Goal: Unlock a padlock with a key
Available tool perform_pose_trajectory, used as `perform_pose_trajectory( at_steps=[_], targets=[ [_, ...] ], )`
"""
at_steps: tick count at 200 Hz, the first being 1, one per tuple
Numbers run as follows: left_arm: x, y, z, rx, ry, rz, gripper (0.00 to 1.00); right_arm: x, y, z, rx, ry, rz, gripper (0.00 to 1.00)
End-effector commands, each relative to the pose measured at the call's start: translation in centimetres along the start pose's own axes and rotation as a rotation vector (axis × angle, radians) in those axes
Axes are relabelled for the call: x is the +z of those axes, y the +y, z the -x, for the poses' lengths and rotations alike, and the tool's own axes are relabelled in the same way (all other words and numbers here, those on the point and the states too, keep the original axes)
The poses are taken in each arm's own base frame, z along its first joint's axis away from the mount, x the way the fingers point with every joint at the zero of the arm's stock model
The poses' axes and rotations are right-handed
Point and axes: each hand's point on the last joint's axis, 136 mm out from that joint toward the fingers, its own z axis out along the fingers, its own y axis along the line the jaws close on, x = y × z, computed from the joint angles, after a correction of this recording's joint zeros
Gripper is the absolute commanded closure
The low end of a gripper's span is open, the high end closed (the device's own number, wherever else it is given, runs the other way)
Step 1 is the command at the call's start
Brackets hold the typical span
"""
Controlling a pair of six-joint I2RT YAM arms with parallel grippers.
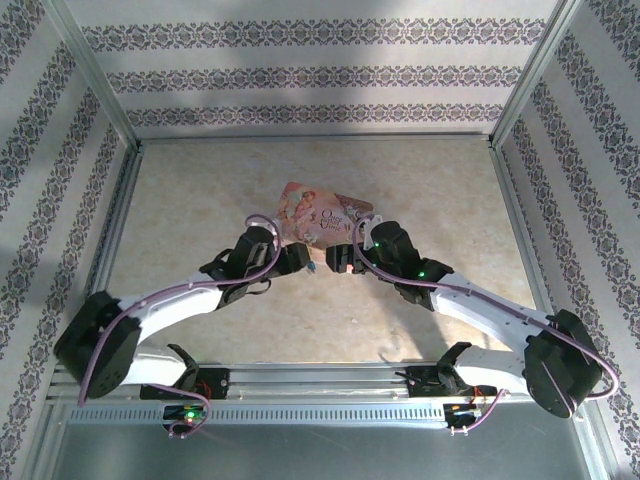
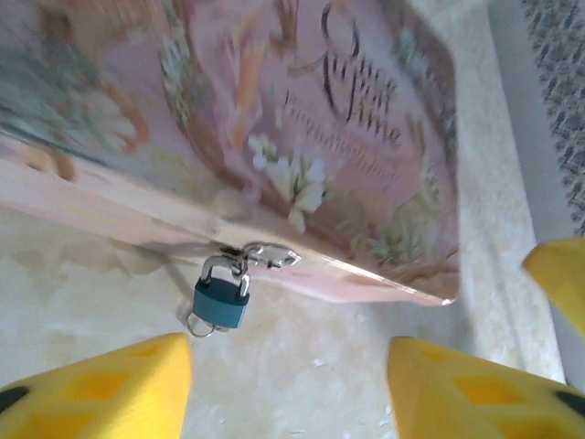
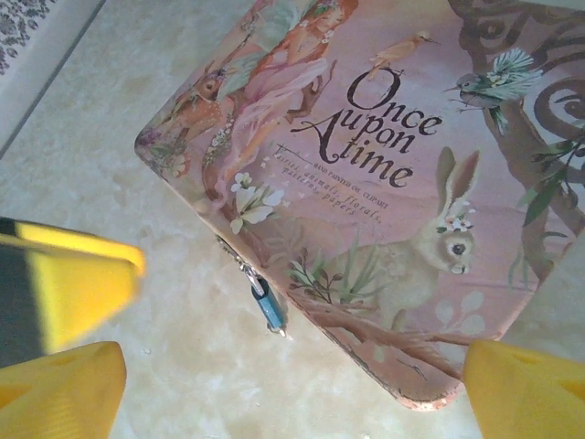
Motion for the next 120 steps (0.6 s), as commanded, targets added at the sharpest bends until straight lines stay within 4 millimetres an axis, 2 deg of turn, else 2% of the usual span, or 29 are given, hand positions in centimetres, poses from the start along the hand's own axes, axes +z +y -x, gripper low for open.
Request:
perform_pose_trajectory(
  at_steps=[1,31,50,59,89,120],
  targets=[
    [-2.4,1.9,1.8,0.089,-0.042,0.131,0.30,-0.7,-0.6,-0.1,0.021,0.005,-0.003,0.02],
    [-4.3,3.3,5.4,0.061,-0.091,0.134,0.14,-1.1,-2.1,-0.7,0.081,0.015,-0.005,0.02],
    [-4.4,4.1,7.7,0.010,-0.092,0.085,0.11,-1.1,-2.8,-1.2,0.128,0.023,0.012,0.02],
    [-4.1,4.4,8.6,-0.008,-0.081,0.059,0.11,-1.1,-2.9,-1.3,0.150,0.024,0.031,0.02],
    [-2.3,3.7,11.0,-0.012,-0.026,-0.046,0.10,-0.7,-3.0,-1.6,0.197,0.031,0.084,0.01],
    [0.7,3.6,11.8,0.011,0.060,-0.085,0.12,0.0,-3.7,-1.6,0.269,0.040,0.104,0.02]
  ],
)
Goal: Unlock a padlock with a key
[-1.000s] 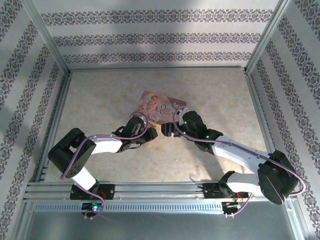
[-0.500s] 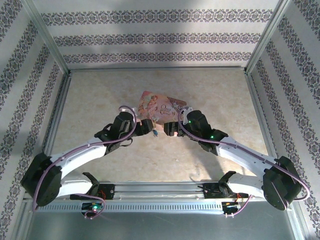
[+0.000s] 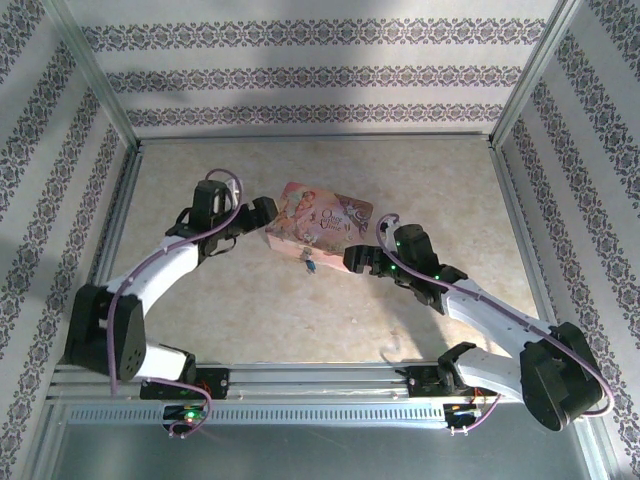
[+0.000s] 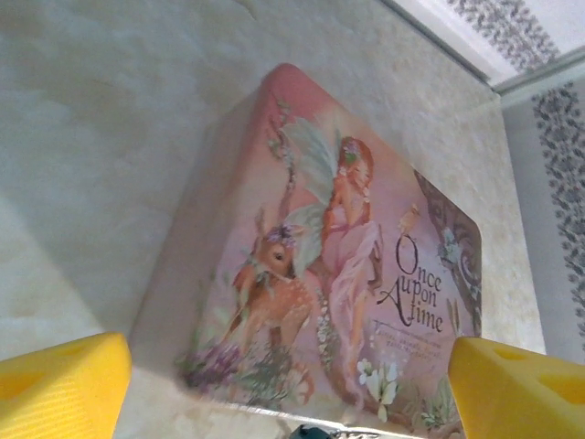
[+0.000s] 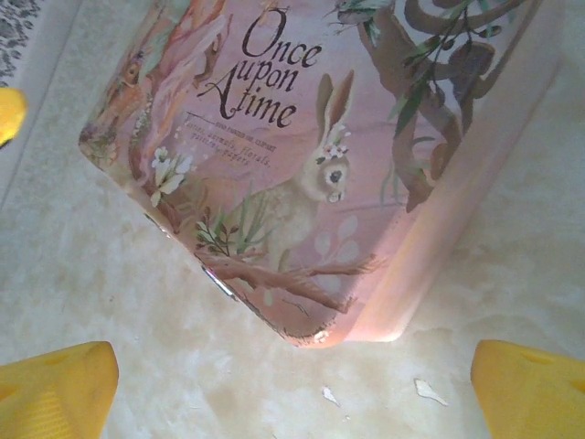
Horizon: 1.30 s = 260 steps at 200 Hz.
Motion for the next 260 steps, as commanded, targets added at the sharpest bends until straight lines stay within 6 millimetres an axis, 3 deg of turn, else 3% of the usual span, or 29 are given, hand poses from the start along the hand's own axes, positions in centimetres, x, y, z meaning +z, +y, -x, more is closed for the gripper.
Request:
perform_pose_trajectory(
  at_steps=[1,38,80,176,228,260],
  targets=[
    [1.6,-1.8,0.2,0.062,0.090,-0.103,0.12,0.5,0.5,0.3,0.069,0.005,0.072,0.02],
    [4.0,-0.8,0.4,0.049,0.123,-0.084,0.13,2.0,0.5,0.8,0.090,0.041,0.087,0.02],
    [5.6,-0.4,-1.8,0.018,0.222,-0.112,0.15,3.8,1.0,1.6,0.084,0.086,0.119,0.01],
    [3.1,-2.9,-6.3,0.011,0.262,-0.153,0.19,6.3,2.3,5.7,0.010,0.092,0.180,0.01],
    [2.5,-2.4,-9.4,-0.029,0.259,-0.122,0.19,7.6,2.1,7.3,-0.018,0.094,0.216,0.02],
    [1.6,-1.9,-9.4,-0.036,0.221,-0.094,0.18,6.9,0.7,8.7,-0.028,0.045,0.175,0.01]
  ],
)
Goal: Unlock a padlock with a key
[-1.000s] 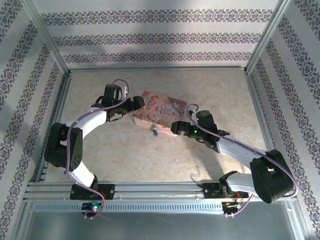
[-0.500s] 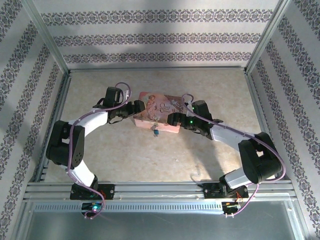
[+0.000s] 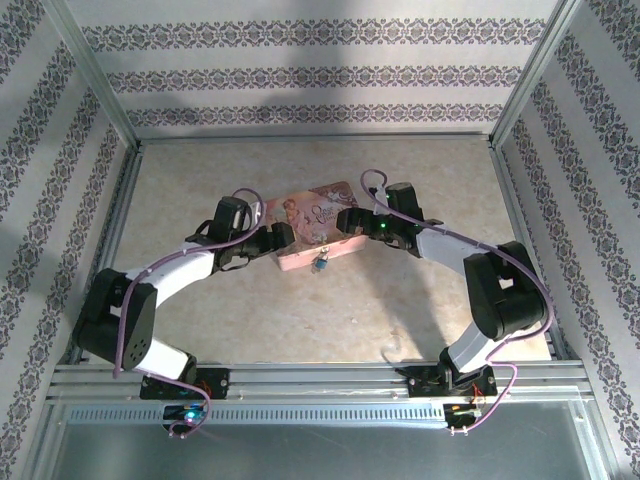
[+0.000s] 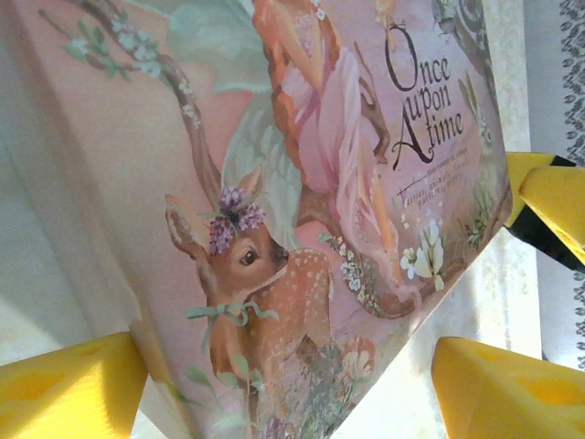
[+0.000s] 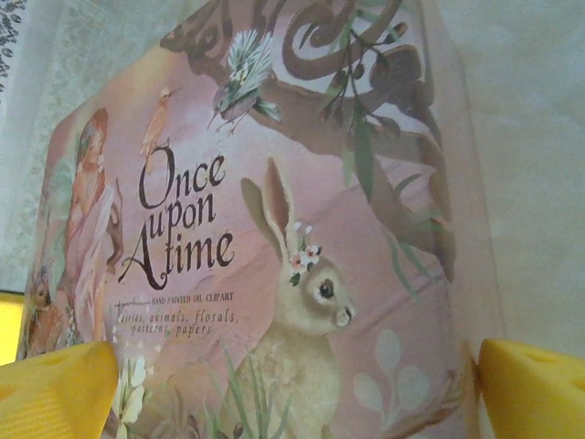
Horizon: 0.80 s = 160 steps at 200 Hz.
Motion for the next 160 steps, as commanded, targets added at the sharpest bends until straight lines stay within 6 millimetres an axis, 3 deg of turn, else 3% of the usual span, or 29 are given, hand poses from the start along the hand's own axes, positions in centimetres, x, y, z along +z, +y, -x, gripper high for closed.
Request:
perform_pose_trajectory(
  at_steps=[1,37,78,114,160],
  targets=[
    [-0.3,-1.4,-1.2,-0.004,0.011,-0.042,0.18,-1.0,3.2,1.9,-0.086,-0.042,0.128,0.01],
    [-2.3,-1.7,-0.2,0.029,-0.056,0.005,0.15,-4.8,1.5,2.0,-0.090,-0.133,0.059,0.02],
    [-5.0,-3.6,1.3,0.076,-0.130,-0.010,0.14,-7.7,2.7,-1.9,-0.093,-0.151,0.118,0.07],
    [-5.6,-6.4,2.1,0.088,-0.128,-0.103,0.15,-7.4,5.1,-6.3,-0.112,-0.148,0.217,0.08],
    [-3.9,-8.8,3.0,0.079,-0.078,-0.215,0.22,-4.6,6.6,-9.0,-0.116,-0.166,0.255,0.07]
  ],
)
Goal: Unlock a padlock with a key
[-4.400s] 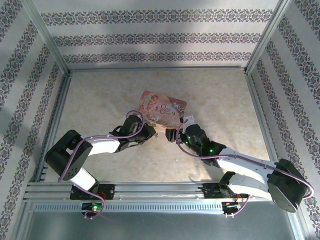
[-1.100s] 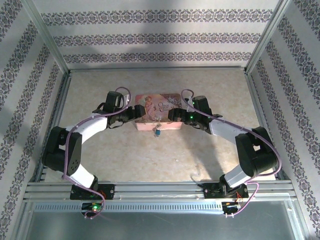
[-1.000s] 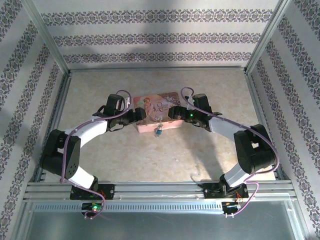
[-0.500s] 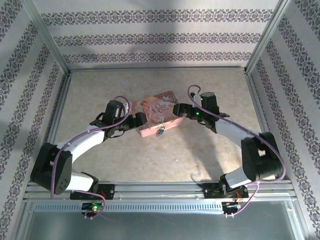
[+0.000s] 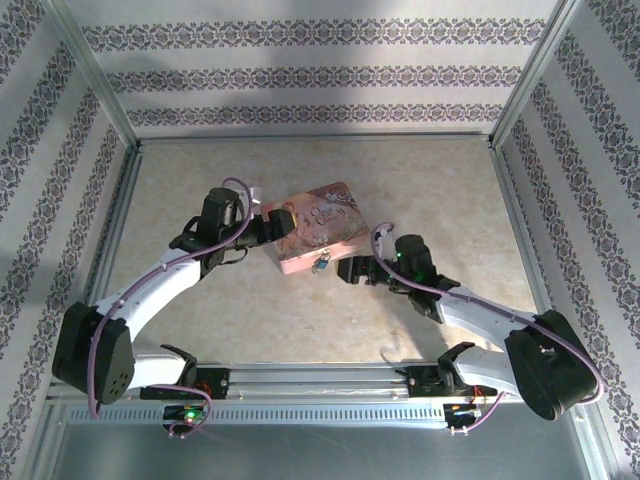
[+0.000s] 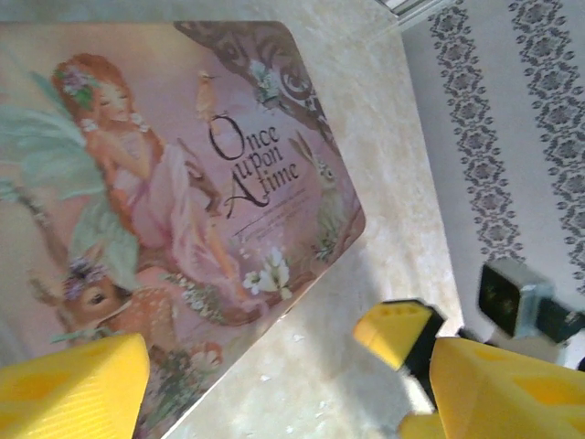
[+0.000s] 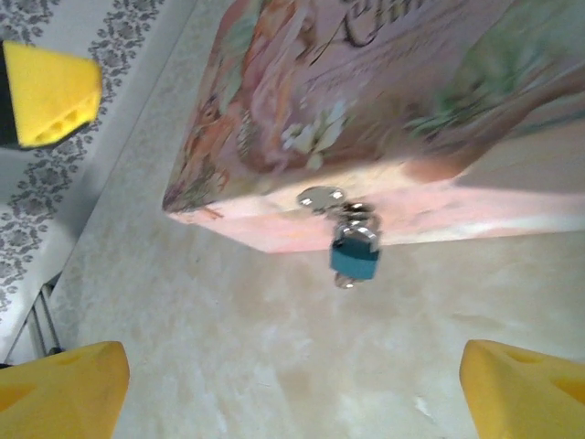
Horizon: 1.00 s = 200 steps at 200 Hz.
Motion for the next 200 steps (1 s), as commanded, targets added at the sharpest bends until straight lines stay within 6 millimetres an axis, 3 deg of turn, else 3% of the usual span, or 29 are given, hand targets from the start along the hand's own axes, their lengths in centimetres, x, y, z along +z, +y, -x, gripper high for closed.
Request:
perform_pose_trajectory(
  at_steps=[1,35,92,148,200],
  targets=[
    [1.0,-2.2,0.7,0.005,0.025,-0.090,0.22,1.2,1.2,1.4,-0.006,-0.107,0.041,0.07],
    [2.8,-2.9,0.7,0.015,0.074,-0.114,0.25,3.9,1.3,0.7,-0.001,-0.104,0.054,0.07],
    [5.1,-1.4,0.6,0.018,0.122,-0.075,0.26,6.9,0.3,0.2,0.005,-0.067,0.039,0.09],
    [6.8,0.0,0.5,0.016,0.148,-0.032,0.26,8.6,-0.3,0.2,0.001,-0.055,0.041,0.10],
    [7.7,1.6,-0.3,-0.001,0.171,0.006,0.26,9.5,0.6,-0.4,0.019,-0.014,0.100,0.14]
  ],
)
